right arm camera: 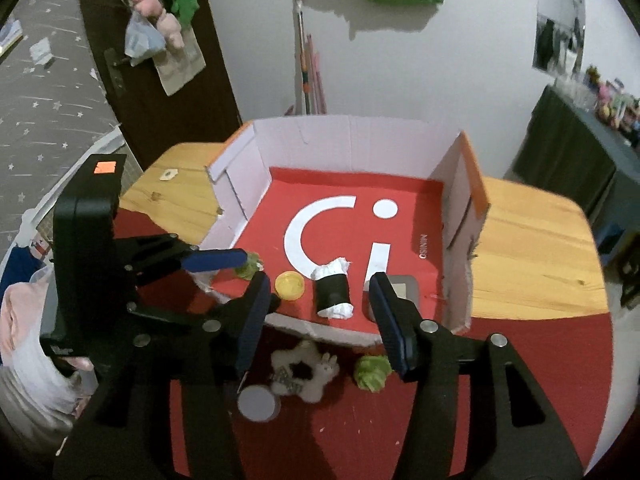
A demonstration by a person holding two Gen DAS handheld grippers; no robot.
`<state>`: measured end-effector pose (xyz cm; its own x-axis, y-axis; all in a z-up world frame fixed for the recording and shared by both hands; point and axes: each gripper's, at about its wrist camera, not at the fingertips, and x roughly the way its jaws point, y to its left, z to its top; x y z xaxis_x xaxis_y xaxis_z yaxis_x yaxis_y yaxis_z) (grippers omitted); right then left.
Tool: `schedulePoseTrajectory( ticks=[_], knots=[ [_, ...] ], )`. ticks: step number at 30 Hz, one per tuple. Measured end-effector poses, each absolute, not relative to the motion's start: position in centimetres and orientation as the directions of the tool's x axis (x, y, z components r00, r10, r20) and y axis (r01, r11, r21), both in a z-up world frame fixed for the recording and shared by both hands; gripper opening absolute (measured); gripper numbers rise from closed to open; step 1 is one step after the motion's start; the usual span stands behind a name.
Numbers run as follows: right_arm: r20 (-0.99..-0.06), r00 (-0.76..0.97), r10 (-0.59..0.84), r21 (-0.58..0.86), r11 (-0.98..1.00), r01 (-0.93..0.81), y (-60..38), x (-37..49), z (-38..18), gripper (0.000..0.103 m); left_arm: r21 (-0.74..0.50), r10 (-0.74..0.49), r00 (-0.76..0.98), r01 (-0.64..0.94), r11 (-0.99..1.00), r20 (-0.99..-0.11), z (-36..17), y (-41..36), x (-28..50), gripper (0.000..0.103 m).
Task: Organize objects
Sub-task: 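Lower the cap and cylinder onto the box floor and open both tools, then withdraw both tools from the box toward the remaining items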
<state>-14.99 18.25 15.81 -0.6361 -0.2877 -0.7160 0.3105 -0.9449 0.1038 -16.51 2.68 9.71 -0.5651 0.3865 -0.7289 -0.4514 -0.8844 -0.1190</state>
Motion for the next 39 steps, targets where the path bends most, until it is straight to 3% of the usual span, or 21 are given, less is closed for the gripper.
schedulePoseTrajectory(
  ticks=[2, 5, 8, 16, 21, 28, 39],
  knots=[
    [-0.696, -0.655, -0.294, 0.102, -0.944, 0.315, 18.4, -13.7, 16.3, 0.067, -0.131, 0.393, -0.582, -0.440, -0.888, -0.712, 10.4, 2.2, -15.6, 0.062],
    [-0.670, -0.689, -0.278, 0.075, -0.948, 0.309, 18.5, -11.9, 16.9, 0.068, -0.146, 0.396, -0.616, -0.416, -0.898, -0.681, 11.4, 1.3, -14.0, 0.067],
    [-0.640, -0.720, -0.267, 0.058, -0.952, 0.301, 18.7, -10.2, 17.2, 0.079, -0.134, 0.380, -0.657, -0.393, -0.910, -0.651, 12.1, 0.7, -12.3, 0.074],
    [-0.569, -0.786, -0.243, 0.040, -0.962, 0.268, 19.5, -6.4, 17.1, 0.086, -0.113, 0.321, -0.745, -0.316, -0.942, -0.585, 13.4, -0.8, -8.2, 0.086],
    [-0.542, -0.807, -0.233, 0.039, -0.967, 0.253, 19.8, -4.6, 16.5, 0.090, -0.161, 0.331, -0.768, -0.291, -0.943, -0.548, 13.7, -1.8, -6.0, 0.095],
    [-0.518, -0.832, -0.197, 0.037, -0.977, 0.209, 20.2, -3.1, 14.0, 0.092, -0.154, 0.285, -0.786, -0.241, -0.958, -0.548, 11.7, -1.8, -3.5, 0.098],
    [-0.618, -0.770, -0.159, 0.075, -0.987, 0.144, 21.1, -3.8, 7.6, 0.092, -0.180, 0.280, -0.701, -0.215, -0.960, -0.656, 6.0, -0.6, -3.5, 0.098]
  ],
)
